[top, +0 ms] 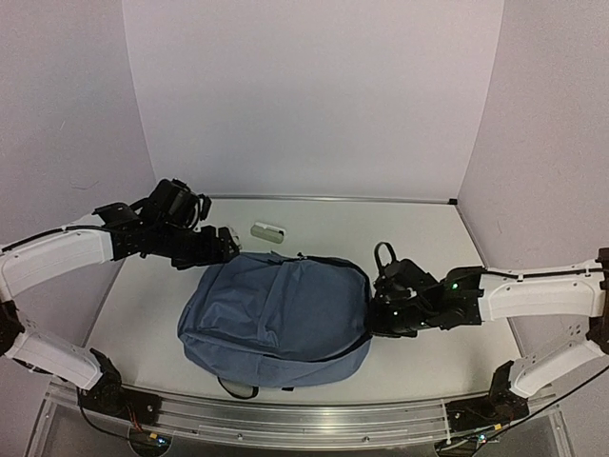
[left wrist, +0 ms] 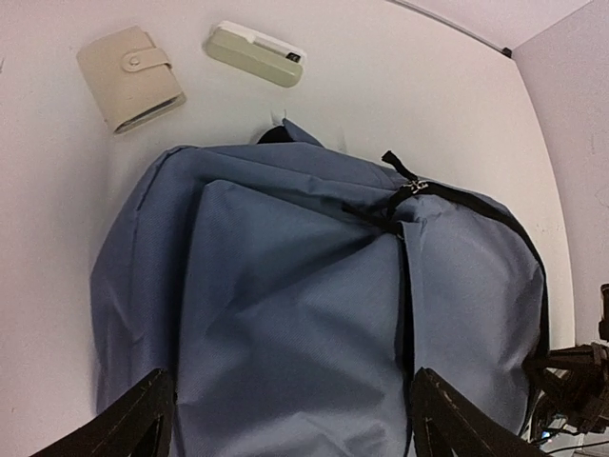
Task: Pack the student bag
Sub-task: Adjust the student bag at the center of the board.
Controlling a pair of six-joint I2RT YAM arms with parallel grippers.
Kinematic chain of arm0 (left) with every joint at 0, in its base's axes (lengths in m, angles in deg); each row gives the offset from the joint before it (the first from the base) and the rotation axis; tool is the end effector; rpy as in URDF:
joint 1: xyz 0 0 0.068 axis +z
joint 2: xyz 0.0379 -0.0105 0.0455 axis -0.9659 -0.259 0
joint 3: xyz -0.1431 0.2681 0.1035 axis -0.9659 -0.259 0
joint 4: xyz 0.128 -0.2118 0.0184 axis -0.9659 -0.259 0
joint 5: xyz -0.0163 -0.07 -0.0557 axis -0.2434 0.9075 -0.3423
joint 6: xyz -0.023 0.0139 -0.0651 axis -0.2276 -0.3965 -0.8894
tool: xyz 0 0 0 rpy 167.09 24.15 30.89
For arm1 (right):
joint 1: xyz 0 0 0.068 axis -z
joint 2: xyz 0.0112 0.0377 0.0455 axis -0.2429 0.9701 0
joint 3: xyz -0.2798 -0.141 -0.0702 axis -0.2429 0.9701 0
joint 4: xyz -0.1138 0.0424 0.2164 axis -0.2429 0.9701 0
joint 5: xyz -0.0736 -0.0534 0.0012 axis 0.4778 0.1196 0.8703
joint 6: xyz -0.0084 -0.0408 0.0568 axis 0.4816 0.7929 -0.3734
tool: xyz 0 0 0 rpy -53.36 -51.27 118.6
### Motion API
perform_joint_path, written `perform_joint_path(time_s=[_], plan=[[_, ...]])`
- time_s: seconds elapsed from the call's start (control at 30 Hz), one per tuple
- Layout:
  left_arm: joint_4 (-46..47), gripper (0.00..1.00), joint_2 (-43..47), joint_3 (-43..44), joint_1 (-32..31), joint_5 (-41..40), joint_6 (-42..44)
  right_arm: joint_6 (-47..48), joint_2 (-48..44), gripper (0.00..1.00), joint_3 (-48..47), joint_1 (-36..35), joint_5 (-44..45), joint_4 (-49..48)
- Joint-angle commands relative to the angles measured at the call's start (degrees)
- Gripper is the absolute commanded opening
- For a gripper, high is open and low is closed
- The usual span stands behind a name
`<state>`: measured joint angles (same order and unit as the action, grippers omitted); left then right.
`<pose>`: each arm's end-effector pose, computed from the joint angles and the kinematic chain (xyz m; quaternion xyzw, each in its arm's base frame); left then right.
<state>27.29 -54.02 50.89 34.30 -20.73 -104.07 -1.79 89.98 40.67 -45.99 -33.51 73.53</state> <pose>0.1983 -0.1680 0.3248 0.0311 0.9260 -0.2213 0.3043 0.1345 0.2188 0.2484 -0.0238 0.9482 0.2300 0.2177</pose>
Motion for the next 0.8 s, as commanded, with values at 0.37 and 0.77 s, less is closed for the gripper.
perform_joint_path(time_s=[0.37, 0.77], plan=[[5.67, 0.87, 2.02, -1.31, 1.88, 9.79, -0.94, 26.02, 10.77, 0.05, -13.10, 32.79, 10.93, -2.84], [17.90, 0.87, -10.75, 4.44, 2.28, 19.43, 9.14, 30.98, 9.53, 0.78, -21.19, 37.84, 4.07, -1.55]])
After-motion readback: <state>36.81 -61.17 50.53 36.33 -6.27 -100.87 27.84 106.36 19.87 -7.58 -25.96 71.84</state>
